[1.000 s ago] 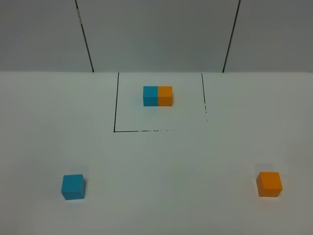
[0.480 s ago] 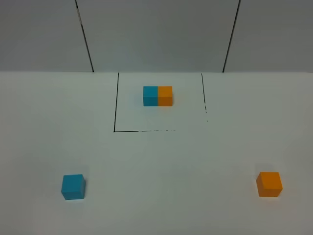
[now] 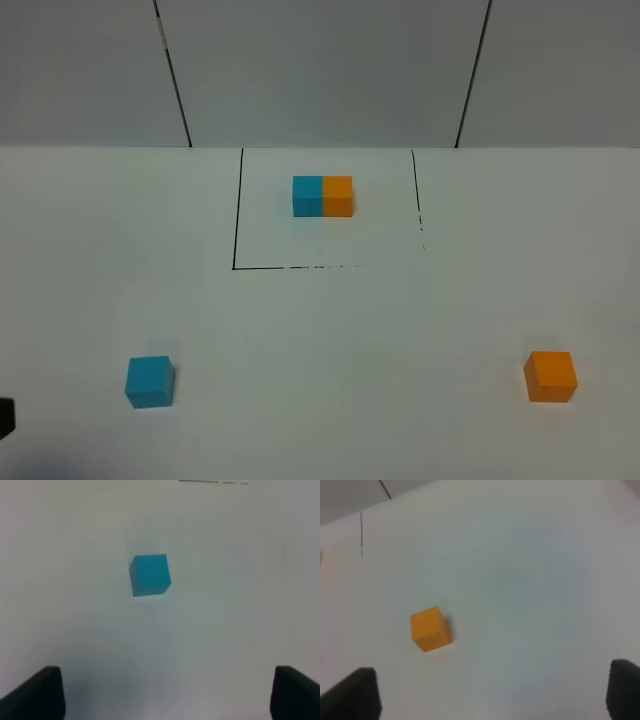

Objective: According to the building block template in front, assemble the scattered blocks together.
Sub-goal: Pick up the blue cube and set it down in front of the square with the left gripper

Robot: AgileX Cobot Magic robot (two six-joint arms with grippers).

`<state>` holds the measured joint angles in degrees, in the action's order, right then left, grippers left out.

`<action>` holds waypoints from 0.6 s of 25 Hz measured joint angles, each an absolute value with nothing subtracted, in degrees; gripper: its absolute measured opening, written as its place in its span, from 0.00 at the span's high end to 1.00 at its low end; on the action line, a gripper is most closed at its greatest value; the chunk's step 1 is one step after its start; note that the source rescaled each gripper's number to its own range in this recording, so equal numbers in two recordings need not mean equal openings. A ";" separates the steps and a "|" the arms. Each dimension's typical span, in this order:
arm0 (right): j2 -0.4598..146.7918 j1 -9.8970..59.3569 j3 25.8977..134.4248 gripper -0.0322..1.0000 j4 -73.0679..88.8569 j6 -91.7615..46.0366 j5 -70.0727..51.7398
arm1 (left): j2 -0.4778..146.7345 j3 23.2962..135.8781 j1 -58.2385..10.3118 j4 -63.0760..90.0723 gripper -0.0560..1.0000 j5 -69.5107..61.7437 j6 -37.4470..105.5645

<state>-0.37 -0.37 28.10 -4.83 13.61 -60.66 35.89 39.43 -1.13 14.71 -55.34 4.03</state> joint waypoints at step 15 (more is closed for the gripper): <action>-0.37 -0.37 28.10 0.19 -4.83 13.66 -60.66 | 76.69 57.47 -4.64 12.65 0.27 -58.54 1.68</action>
<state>-0.37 -0.37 28.10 -4.83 13.66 -60.66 76.69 57.47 -4.64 12.65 -58.54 1.68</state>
